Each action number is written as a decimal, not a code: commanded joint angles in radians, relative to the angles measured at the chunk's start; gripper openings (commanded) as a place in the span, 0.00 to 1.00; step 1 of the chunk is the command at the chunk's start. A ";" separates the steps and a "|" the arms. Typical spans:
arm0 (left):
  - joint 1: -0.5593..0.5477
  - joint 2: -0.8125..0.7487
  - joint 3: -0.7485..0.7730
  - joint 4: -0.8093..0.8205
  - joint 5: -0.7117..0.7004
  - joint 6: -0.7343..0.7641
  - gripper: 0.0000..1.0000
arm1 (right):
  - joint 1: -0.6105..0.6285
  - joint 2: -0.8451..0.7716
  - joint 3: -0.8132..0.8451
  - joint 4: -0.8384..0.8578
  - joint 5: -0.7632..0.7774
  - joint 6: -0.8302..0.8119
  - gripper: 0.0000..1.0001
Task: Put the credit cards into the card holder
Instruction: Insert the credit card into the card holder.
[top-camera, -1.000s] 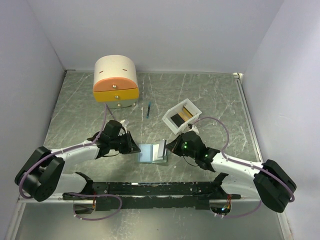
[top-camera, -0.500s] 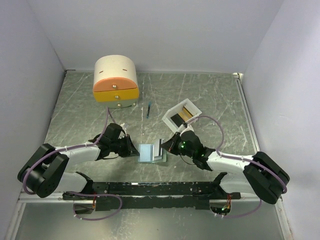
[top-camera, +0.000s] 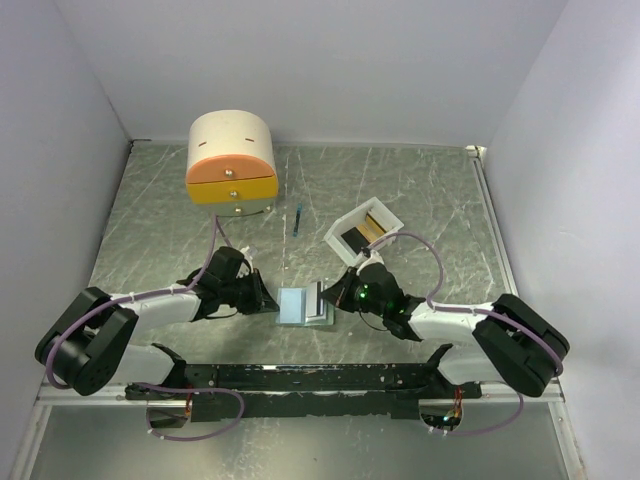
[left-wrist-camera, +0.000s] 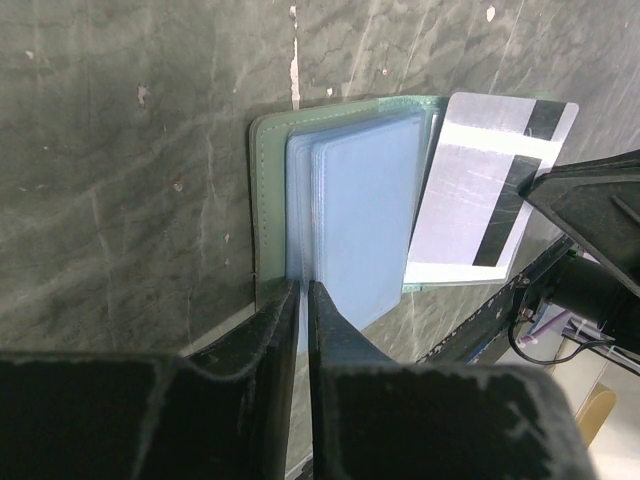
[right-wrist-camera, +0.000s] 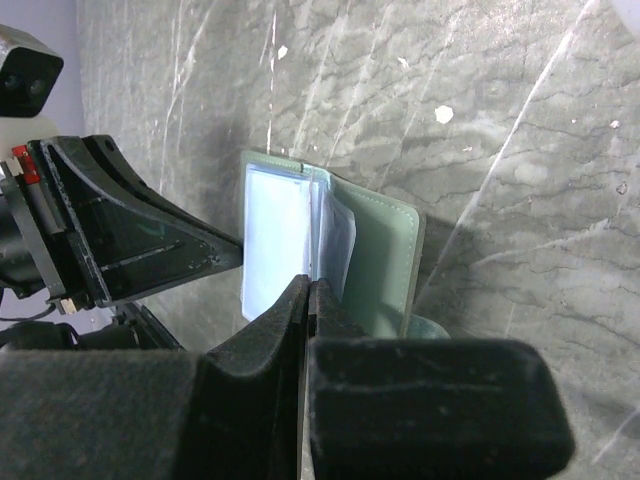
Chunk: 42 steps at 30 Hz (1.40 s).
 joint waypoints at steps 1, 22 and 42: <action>-0.006 -0.003 -0.012 0.016 -0.002 0.002 0.20 | -0.002 0.013 -0.021 0.068 -0.014 -0.023 0.00; -0.035 -0.054 -0.062 0.026 -0.018 -0.043 0.20 | 0.000 0.028 -0.051 0.173 -0.032 -0.019 0.00; -0.039 -0.037 -0.052 0.024 -0.027 -0.035 0.19 | 0.000 0.119 -0.064 0.250 -0.071 -0.039 0.00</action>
